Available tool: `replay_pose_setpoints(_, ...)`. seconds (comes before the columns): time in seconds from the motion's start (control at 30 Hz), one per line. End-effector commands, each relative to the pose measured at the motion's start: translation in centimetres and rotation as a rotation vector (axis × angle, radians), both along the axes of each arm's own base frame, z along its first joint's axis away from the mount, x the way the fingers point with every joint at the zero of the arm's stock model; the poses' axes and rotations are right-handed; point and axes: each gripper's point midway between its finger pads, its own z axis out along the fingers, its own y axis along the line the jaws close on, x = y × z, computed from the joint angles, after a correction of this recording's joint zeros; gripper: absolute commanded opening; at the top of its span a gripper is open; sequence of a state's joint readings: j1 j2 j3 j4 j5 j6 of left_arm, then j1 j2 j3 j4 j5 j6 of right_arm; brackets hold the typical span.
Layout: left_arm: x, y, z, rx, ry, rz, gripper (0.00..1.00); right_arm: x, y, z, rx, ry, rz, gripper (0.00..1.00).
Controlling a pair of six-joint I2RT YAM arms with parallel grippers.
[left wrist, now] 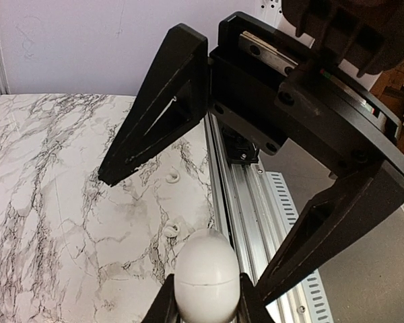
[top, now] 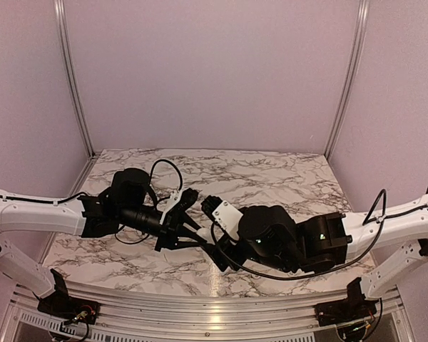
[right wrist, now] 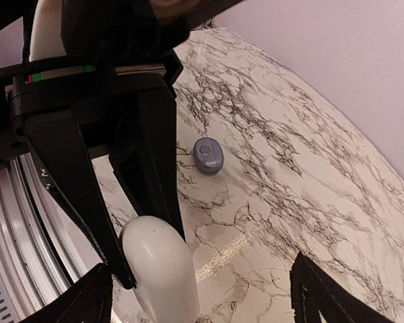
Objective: Insert the wireless bluetooth earbuds into the charging case
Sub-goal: Open the charging case.
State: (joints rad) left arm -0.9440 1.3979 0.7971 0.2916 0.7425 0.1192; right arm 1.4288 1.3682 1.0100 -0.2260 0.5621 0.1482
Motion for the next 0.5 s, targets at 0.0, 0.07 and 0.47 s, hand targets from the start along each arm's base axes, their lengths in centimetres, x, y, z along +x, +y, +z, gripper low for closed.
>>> replay_pose_setpoints(0.0, -0.7, 0.3, 1.8, -0.063, -0.022, -0.016, 0.0, 1.5, -1.1, 1.7, 0.001, -0.026, -0.077, 0.85)
replay_pose_setpoints(0.07, -0.8, 0.3, 1.9, -0.065, -0.02, -0.026, 0.0, 1.6, -1.3, 1.6, -0.004, -0.027, -0.082, 0.85)
replay_pose_setpoints(0.47, -1.2, 0.6, 2.0, -0.071, -0.022, -0.045, 0.0, 1.9, -3.5, 2.9, 0.028, -0.032, -0.124, 0.85)
